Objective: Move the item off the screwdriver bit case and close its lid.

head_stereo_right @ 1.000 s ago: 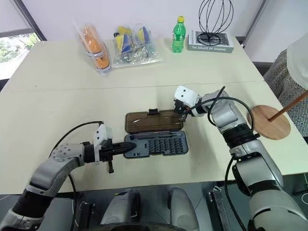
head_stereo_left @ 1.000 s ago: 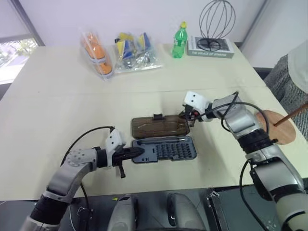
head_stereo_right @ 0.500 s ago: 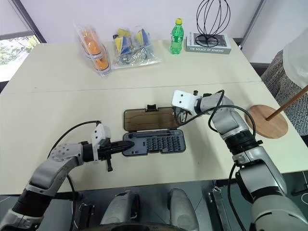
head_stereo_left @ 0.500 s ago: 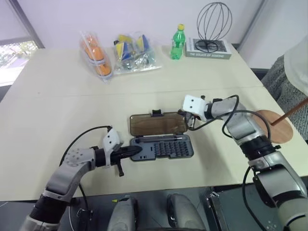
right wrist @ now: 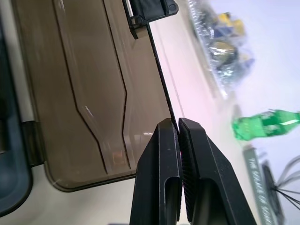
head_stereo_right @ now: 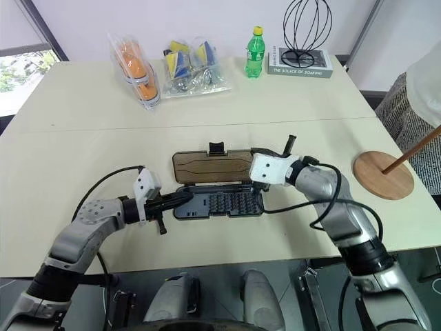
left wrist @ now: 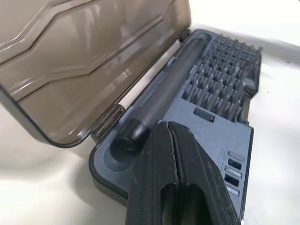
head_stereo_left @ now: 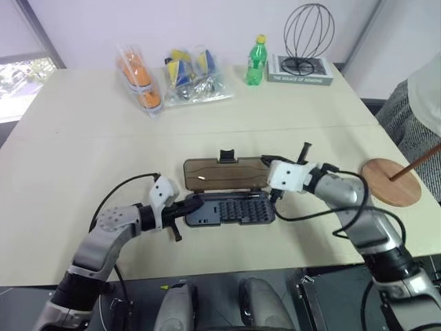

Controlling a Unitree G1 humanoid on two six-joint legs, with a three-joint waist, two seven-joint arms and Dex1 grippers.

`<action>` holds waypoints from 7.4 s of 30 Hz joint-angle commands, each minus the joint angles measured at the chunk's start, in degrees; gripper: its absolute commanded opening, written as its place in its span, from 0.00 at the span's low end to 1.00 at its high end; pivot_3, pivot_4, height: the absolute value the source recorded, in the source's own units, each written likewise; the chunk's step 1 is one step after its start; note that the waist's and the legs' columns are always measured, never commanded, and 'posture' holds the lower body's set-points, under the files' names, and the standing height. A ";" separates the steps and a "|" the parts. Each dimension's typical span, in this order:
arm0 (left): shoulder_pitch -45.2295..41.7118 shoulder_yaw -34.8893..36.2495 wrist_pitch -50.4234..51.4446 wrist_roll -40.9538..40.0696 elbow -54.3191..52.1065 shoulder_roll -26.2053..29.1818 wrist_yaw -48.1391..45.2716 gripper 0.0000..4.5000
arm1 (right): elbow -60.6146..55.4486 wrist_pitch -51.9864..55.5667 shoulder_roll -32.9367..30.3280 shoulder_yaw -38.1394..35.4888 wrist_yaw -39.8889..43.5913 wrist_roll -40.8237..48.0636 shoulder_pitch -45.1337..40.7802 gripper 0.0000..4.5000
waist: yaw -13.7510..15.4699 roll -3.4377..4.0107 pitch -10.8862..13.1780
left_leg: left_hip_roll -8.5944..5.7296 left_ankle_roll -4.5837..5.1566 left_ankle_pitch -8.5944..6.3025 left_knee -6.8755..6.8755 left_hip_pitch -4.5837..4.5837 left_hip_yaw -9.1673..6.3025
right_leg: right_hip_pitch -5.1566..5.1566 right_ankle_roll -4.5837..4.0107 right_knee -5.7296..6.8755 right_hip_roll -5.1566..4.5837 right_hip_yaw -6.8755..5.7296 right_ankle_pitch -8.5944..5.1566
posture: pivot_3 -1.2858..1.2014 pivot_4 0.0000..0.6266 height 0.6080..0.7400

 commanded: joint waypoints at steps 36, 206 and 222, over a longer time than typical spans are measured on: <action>-18.94 14.14 1.11 -5.99 19.33 0.06 0.32 0.00 | -3.81 -4.41 1.31 1.20 -0.31 -2.61 0.88 0.00 | 0.14 -0.06 0.04 | -0.03 0.00 0.00 0.02 -0.04 -0.07 | 0.02 0.17 -0.06 0.07 -0.02 0.07 | 0.52 0.24 1.00; -34.86 -11.97 -20.55 18.32 38.69 -12.20 -35.46 0.00 | -13.39 54.63 -2.40 10.41 -63.49 113.51 0.04 0.02 | 0.35 -0.17 -0.01 | -0.01 0.21 -0.10 0.25 -1.00 -0.52 | -0.74 0.15 0.02 0.03 -0.19 0.03 | 0.52 0.24 1.00; -32.79 -14.60 -21.51 19.75 38.08 -11.27 -37.25 0.00 | -12.18 57.51 1.28 7.55 -59.09 102.83 -5.14 0.02 | 0.15 -0.18 -0.04 | 0.00 0.22 -0.09 0.27 -0.93 -0.56 | -0.71 0.13 0.12 0.08 -0.19 0.04 | 0.52 0.24 1.00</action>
